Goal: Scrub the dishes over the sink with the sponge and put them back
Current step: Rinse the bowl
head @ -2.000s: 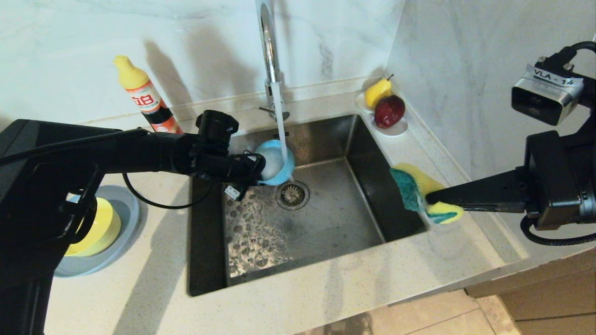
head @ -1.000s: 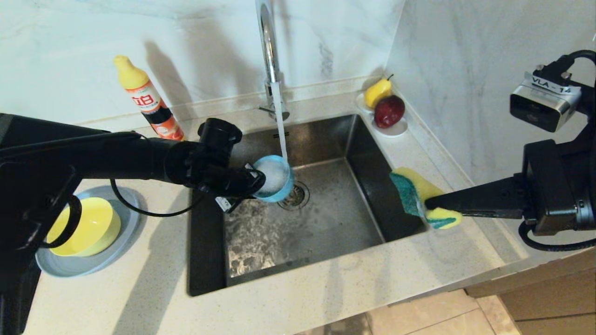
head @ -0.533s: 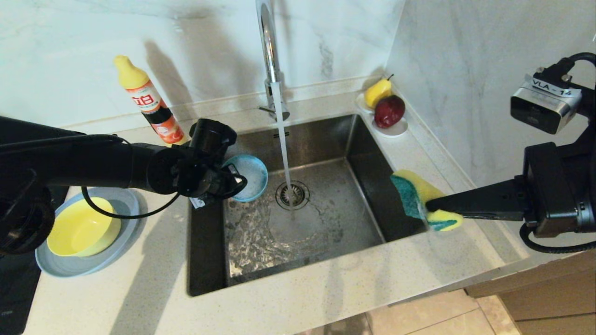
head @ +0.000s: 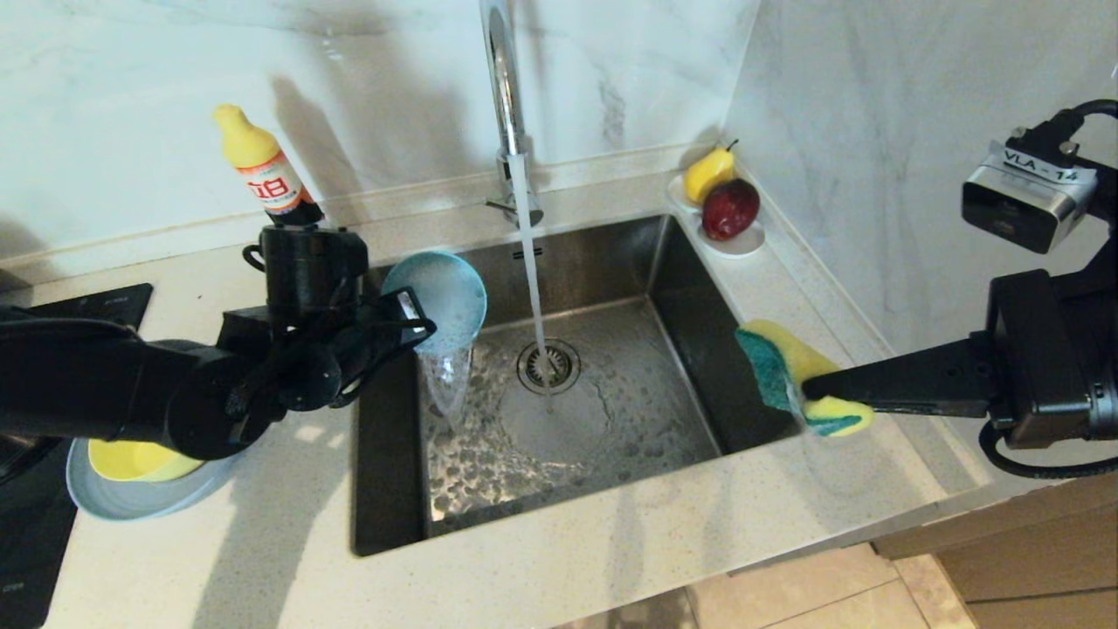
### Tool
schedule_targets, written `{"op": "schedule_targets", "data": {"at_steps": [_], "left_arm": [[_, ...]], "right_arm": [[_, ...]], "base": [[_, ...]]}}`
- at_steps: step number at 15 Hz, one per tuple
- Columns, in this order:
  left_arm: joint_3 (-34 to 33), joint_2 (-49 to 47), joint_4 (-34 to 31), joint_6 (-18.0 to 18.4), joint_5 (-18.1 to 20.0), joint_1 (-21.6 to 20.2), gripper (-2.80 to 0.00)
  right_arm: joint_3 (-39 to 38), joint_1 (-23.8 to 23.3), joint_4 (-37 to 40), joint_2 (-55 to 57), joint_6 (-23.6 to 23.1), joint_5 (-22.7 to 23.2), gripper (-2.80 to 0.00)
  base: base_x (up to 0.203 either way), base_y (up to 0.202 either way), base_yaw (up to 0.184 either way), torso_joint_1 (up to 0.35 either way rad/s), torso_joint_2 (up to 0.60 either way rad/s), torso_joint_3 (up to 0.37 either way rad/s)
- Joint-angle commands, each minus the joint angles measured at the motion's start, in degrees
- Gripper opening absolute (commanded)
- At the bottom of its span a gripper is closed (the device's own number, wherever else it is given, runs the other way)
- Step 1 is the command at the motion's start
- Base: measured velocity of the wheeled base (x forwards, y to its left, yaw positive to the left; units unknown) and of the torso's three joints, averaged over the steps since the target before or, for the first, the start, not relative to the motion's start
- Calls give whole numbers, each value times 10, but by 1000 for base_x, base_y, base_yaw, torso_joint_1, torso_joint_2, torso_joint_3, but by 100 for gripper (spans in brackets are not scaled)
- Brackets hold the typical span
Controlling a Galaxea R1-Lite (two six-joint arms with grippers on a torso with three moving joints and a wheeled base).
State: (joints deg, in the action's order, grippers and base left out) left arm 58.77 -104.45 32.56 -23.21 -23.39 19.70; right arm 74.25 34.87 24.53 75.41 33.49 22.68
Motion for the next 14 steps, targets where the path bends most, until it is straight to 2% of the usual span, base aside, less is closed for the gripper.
{"op": "schedule_targets", "data": {"at_steps": [1, 3, 8, 13, 14], "left_arm": [[-65, 28, 189, 89, -2, -2, -280], [-85, 32, 260, 130, -2, -2, -280], [-110, 28, 362, 177, -1, -5, -280], [-155, -1, 547, 267, 4, -5, -280], [-161, -9, 551, 278, 5, -5, -280]], "right_arm": [[0, 0, 1, -3, 2, 2, -280], [4, 0, 4, -5, 2, 2, -280], [7, 0, 4, -4, 2, 1, -280], [8, 0, 2, 7, 2, 1, -280], [8, 0, 2, 7, 2, 1, -280]], "base": [[0, 0, 0, 0, 0, 0], [0, 0, 0, 0, 0, 0], [0, 0, 0, 0, 0, 0], [0, 0, 0, 0, 0, 0], [0, 0, 0, 0, 0, 0]]}}
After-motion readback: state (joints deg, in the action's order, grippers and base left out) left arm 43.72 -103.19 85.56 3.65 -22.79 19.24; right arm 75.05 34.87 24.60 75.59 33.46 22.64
